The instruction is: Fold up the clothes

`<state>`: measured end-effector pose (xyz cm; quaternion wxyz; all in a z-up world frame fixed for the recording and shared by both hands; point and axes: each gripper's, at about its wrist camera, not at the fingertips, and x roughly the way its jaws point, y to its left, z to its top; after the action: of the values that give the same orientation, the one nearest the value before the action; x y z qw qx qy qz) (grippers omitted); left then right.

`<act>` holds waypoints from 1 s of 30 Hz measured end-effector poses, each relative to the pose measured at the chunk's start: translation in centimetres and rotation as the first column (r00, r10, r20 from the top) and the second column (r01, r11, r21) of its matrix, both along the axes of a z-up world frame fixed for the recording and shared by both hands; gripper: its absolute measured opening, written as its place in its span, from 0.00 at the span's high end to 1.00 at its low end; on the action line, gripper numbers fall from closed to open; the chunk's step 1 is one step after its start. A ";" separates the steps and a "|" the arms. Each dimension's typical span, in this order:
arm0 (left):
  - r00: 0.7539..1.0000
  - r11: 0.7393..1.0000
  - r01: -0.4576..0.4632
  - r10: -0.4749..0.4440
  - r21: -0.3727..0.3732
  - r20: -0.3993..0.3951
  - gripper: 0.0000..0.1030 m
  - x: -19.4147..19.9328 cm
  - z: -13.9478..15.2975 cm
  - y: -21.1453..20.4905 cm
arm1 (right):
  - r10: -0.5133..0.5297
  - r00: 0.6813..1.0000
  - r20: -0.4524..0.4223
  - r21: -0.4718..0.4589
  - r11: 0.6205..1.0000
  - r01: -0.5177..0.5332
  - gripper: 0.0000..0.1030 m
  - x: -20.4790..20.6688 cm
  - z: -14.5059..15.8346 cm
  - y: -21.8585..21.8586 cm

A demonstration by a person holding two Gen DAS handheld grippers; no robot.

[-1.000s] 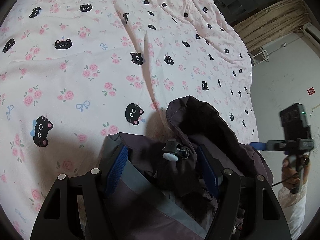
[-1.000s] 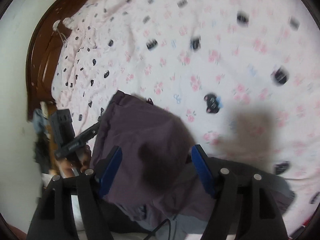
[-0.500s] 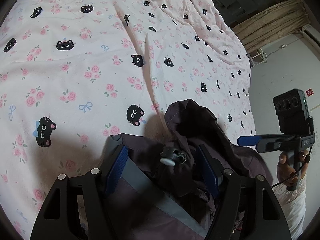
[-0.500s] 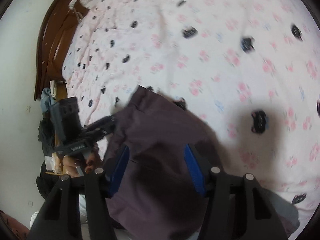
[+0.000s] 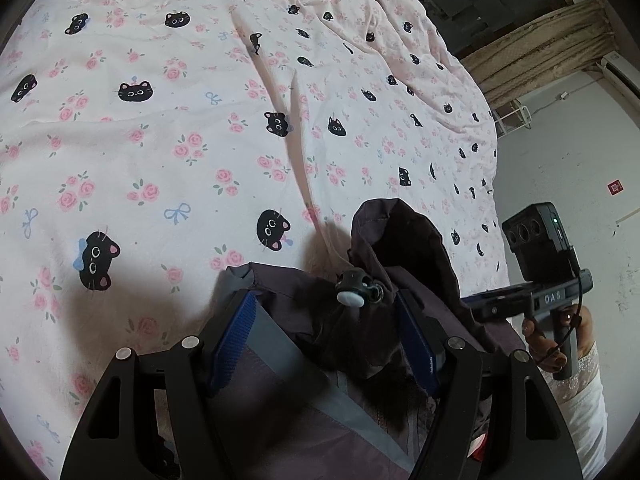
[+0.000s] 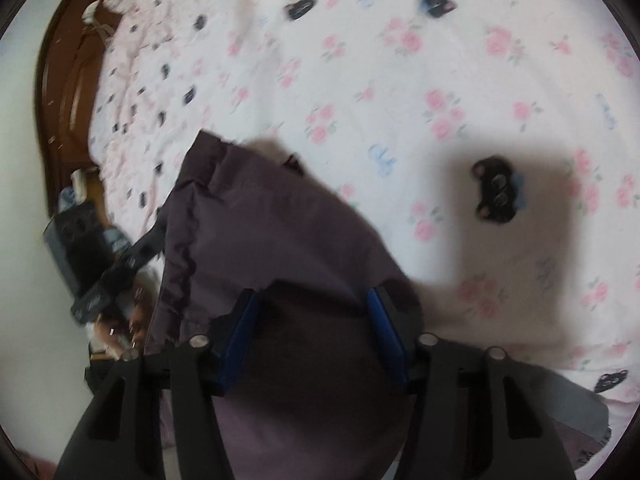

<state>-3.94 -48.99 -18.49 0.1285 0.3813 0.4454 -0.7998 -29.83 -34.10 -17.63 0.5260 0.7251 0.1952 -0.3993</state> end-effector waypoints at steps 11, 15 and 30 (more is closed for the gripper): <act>0.997 0.997 -0.073 0.073 0.012 -0.036 0.37 0.9 0.3 -1.2 | 0.132 0.890 -0.436 -0.193 0.952 -0.236 0.91 4.8 10.1 -2.0; 0.992 0.993 -0.113 0.114 0.014 -0.052 0.37 1.4 0.4 -1.9 | 0.143 0.795 -0.590 -0.257 0.899 -0.353 0.93 6.8 14.5 -1.9; 0.950 0.954 -0.301 0.299 -0.003 -0.084 0.37 3.3 0.5 -4.9 | -0.086 0.229 -0.970 -0.208 0.780 -0.590 0.96 10.7 19.1 -11.3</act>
<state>-0.67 -53.90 -17.97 0.2330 0.2748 0.4968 -0.7896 -19.18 -45.38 1.49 0.5422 0.1094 0.4684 -0.6890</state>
